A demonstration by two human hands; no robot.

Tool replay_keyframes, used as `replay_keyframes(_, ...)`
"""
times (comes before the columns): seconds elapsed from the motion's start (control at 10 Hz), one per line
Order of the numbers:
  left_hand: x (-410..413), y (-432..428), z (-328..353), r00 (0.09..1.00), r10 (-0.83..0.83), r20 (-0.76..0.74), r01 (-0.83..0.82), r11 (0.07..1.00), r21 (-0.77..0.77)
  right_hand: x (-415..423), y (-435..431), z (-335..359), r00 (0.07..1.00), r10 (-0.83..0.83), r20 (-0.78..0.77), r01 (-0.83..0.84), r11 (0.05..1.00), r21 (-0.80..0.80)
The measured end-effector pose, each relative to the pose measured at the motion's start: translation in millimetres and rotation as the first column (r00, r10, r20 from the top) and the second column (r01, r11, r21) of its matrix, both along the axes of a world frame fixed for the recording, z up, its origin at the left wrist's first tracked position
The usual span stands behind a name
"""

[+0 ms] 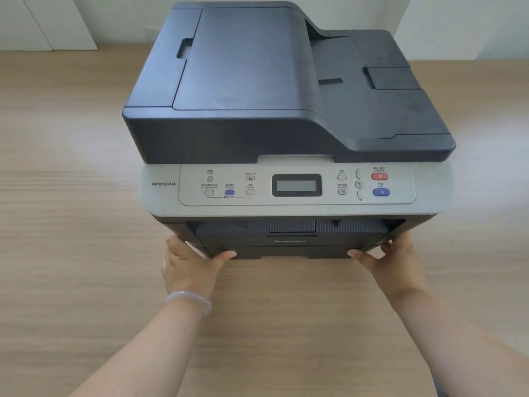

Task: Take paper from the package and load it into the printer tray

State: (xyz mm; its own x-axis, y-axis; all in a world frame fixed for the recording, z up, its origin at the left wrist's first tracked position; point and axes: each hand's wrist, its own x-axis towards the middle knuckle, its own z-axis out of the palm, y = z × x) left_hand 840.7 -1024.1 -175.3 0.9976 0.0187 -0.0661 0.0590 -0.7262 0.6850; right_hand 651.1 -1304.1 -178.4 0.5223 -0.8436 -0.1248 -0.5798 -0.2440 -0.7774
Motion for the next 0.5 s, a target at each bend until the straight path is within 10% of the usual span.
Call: replay_keyframes(0.5, -56, 13, 52, 0.941, -0.307, -0.140, 0.275, 0.938, -0.210, -14, 74, 50, 0.998, 0.025, 0.049, -0.034, 0.979, 0.201)
